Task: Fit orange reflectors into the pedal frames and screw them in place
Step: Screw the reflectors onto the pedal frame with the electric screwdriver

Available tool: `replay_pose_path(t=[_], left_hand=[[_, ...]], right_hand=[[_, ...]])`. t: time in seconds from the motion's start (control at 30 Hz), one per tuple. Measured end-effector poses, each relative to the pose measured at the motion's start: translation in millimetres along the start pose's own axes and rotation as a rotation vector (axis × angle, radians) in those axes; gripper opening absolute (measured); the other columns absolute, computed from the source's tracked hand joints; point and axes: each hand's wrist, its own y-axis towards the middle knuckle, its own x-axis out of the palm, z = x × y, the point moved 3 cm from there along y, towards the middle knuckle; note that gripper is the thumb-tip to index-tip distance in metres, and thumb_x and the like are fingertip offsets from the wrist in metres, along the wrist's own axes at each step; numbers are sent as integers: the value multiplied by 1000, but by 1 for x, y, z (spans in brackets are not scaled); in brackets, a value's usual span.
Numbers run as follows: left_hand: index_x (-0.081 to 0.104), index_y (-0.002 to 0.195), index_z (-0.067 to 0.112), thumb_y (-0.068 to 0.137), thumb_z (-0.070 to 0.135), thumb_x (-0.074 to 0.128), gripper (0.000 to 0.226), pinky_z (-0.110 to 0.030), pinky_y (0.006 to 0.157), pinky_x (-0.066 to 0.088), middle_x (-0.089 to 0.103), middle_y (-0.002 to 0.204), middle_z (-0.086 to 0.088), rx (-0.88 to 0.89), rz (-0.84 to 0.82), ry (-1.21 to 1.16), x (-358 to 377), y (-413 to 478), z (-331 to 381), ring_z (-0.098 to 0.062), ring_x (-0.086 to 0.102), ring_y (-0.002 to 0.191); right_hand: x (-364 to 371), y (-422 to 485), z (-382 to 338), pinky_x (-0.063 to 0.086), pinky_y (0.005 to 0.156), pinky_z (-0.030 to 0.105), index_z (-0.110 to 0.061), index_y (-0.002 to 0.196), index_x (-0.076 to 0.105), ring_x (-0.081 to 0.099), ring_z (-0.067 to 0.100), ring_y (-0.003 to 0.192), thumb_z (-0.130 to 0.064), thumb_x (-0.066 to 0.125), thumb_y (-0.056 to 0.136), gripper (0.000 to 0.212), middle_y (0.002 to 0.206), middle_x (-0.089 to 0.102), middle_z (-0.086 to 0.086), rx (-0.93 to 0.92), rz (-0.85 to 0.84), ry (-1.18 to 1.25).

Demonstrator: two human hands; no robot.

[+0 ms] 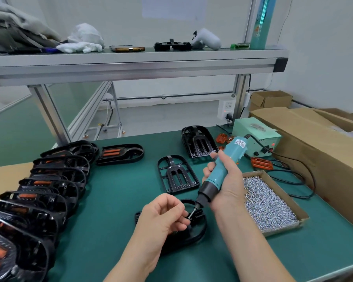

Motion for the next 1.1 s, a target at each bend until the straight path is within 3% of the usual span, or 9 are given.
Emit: replay_pose_path(t=[0.2,0.37,0.5,1.1], left_hand=[[68,68,16,94,3,61,29,-24,58,54,71,78,-14,-17,41,-14,-11,-1,-1,-19,67,66],[68,68,14,94,0,59,31,-23,58,54,69,78,-16,12,82,-46,-22,1,1,-18,66,66],[69,69,13,92,-1,60,29,-22,59,53,70,76,-14,25,93,-44,-23,1,-1,-19,66,67],[63,79,1,89,-3,66,11,-23,59,55,70,71,-14,16,191,-35,-30,3,-8,-22,67,64]], right_hand=[[5,4,11,44,43,17,-18,91,58,52,9,47,-18,74,84,17,61,55,-3,-32,119,-9],[12,16,13,46,45,17,-16,103,55,52,9,46,-18,75,84,27,58,54,-4,-108,185,-2],[14,19,19,48,50,20,-18,106,57,53,9,49,-22,76,85,28,58,54,-6,-145,180,-68],[20,10,25,50,50,17,-17,106,59,55,6,47,-19,76,84,28,56,55,-7,-197,171,-70]])
